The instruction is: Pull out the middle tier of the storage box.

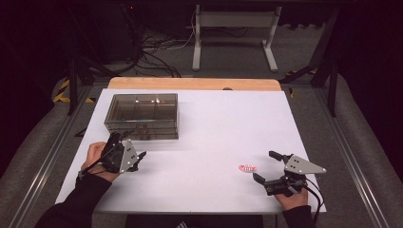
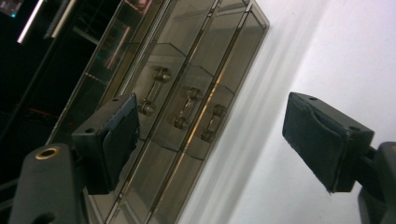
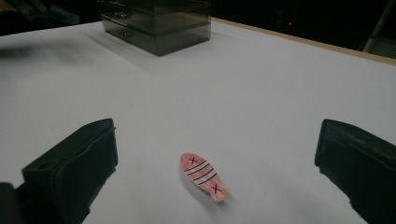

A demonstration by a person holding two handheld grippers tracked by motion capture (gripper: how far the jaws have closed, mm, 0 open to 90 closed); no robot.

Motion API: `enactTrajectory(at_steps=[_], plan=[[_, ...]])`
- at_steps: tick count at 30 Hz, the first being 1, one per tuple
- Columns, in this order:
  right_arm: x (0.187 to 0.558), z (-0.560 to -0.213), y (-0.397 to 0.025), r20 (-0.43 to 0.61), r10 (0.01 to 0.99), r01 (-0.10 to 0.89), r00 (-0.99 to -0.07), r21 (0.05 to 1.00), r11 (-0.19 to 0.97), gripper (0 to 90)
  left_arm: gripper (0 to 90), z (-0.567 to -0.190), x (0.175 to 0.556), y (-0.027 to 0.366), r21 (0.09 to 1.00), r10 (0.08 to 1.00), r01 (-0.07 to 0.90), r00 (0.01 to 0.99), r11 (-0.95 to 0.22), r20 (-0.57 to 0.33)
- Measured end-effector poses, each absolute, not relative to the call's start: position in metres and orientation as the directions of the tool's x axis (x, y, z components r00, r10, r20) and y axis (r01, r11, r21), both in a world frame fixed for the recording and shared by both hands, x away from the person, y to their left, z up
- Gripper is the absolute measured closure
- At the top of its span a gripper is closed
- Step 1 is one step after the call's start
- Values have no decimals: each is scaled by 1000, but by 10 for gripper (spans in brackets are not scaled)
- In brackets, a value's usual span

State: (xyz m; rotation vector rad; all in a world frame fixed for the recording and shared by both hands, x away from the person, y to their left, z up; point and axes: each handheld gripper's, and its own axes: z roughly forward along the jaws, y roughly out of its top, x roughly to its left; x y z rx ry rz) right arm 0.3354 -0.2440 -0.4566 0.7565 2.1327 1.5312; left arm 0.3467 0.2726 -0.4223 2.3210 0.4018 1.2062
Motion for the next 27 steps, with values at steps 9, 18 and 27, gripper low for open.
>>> enactTrajectory(at_steps=[9, 18, 27], plan=[[335, -457, -244, -13, 637, 193, -771, 948, 252, 0, 260, -426, 345, 272, 481, 415, 1, 506, -877, 756], [336, -457, -244, -11, 636, 193, -772, 948, 251, 0, 319, -432, 345, 271, 429, 372, -28, 450, -903, 812], [336, -457, -244, -5, 632, 195, -775, 949, 247, 0, 364, -441, 346, 271, 334, 303, -10, 398, -942, 866]])
